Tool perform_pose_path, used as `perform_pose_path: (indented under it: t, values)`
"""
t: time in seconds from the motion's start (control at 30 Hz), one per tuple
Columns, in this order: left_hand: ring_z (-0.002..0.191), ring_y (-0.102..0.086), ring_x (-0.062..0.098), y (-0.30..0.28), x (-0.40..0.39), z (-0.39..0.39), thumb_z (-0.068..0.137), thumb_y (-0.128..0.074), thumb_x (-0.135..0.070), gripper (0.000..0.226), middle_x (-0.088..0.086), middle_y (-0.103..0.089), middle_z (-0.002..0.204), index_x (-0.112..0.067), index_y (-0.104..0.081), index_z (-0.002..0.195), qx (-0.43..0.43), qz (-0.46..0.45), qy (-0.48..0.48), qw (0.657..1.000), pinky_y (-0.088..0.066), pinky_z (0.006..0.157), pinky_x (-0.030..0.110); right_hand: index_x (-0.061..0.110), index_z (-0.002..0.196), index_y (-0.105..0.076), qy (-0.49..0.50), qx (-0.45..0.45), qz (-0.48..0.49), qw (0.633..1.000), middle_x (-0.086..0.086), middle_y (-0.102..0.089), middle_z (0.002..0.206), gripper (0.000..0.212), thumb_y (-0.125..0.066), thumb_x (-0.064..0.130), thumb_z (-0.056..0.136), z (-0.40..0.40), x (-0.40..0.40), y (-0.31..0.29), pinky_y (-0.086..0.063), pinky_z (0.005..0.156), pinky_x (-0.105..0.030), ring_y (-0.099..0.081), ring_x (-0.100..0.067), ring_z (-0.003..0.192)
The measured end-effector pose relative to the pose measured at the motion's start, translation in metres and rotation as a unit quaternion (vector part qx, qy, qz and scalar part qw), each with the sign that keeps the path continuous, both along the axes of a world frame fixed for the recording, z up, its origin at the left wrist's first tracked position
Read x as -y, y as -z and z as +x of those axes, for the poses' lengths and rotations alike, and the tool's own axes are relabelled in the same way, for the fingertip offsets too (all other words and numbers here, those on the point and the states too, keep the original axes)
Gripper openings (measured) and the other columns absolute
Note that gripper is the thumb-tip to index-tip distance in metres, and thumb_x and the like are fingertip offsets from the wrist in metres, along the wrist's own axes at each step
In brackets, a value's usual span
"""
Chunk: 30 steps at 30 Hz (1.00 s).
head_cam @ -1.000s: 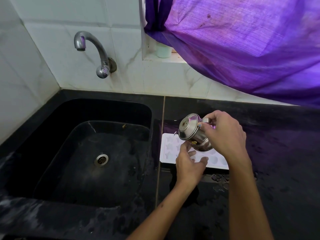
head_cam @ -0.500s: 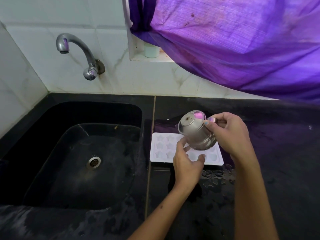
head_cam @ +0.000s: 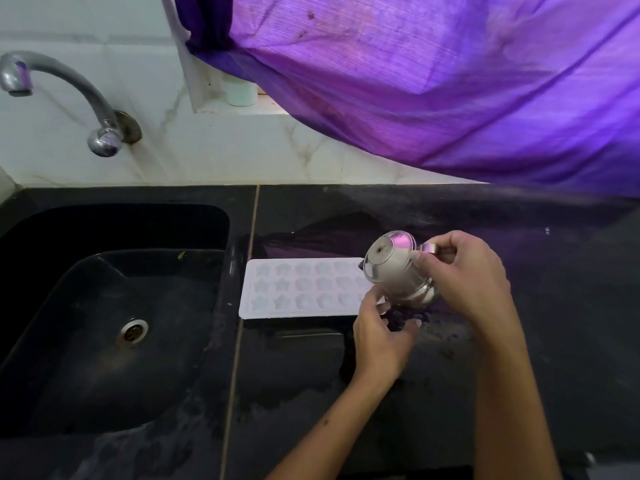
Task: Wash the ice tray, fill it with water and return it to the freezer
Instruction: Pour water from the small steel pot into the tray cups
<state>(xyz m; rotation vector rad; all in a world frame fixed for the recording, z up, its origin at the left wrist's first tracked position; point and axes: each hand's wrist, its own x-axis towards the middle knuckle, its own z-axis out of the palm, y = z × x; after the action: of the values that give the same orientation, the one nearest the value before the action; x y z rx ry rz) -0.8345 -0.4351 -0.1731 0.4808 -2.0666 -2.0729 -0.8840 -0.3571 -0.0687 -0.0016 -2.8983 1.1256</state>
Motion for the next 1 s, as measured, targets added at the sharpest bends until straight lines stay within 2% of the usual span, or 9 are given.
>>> perform_pose_path:
  t: [0.1,0.23,0.43,0.67,0.83,1.0]
  values:
    - [0.08,-0.052,-0.027,0.002,-0.015,-0.002,0.075,-0.073,-0.003,0.052,-0.026,-0.054,0.094,-0.028,-0.049,0.114,0.002,0.016,0.02,1.0,-0.041,0.065,-0.002,0.028,0.093,-0.06,-0.005,0.0,0.031,1.0,0.007,-0.064,0.092,0.013,-0.066,0.036,0.085,0.001,-0.012,-0.001,-0.038,0.069,-0.032,-0.058,-0.018,0.087]
    - [0.092,-0.055,-0.011,0.005,-0.029,-0.004,0.073,-0.074,-0.006,0.051,-0.028,-0.055,0.097,-0.033,-0.047,0.108,0.014,0.017,0.025,0.999,-0.042,0.067,-0.001,0.029,0.091,-0.058,-0.009,-0.003,0.054,0.999,0.007,-0.063,0.091,0.012,-0.066,0.037,0.086,0.0,-0.022,0.0,-0.04,0.07,-0.032,-0.058,-0.019,0.086]
    - [0.097,-0.055,-0.004,0.011,-0.035,-0.008,0.073,-0.075,-0.007,0.049,-0.022,-0.056,0.099,-0.028,-0.049,0.109,0.025,0.026,0.03,0.999,-0.042,0.066,-0.001,0.03,0.086,-0.054,-0.023,-0.008,0.085,0.996,0.007,-0.058,0.089,0.013,-0.065,0.037,0.087,-0.002,-0.024,0.001,-0.036,0.07,-0.032,-0.053,-0.02,0.084]
    - [0.098,-0.057,0.002,0.013,-0.037,-0.011,0.074,-0.075,-0.005,0.046,-0.022,-0.053,0.095,-0.026,-0.047,0.104,0.031,0.042,0.02,0.998,-0.044,0.07,0.004,0.029,0.086,-0.056,-0.027,-0.012,0.104,0.994,0.005,-0.059,0.092,0.01,-0.064,0.036,0.088,-0.004,-0.023,0.005,-0.038,0.069,-0.033,-0.054,-0.023,0.085]
    - [0.097,-0.058,0.002,0.015,-0.037,-0.013,0.073,-0.076,-0.005,0.047,-0.018,-0.055,0.098,-0.024,-0.049,0.108,0.038,0.051,0.014,0.998,-0.05,0.085,0.023,0.028,0.086,-0.056,-0.032,-0.014,0.114,0.993,0.004,-0.057,0.093,0.01,-0.063,0.035,0.088,-0.005,-0.021,0.006,-0.036,0.07,-0.033,-0.052,-0.023,0.083]
    - [0.1,-0.058,0.004,0.018,-0.038,-0.015,0.073,-0.075,-0.005,0.046,-0.016,-0.056,0.101,-0.024,-0.049,0.106,0.035,0.06,0.011,0.998,-0.048,0.082,0.02,0.029,0.086,-0.055,-0.035,-0.017,0.115,0.993,0.004,-0.058,0.094,0.011,-0.063,0.036,0.088,-0.006,-0.02,0.006,-0.037,0.07,-0.033,-0.052,-0.023,0.083]
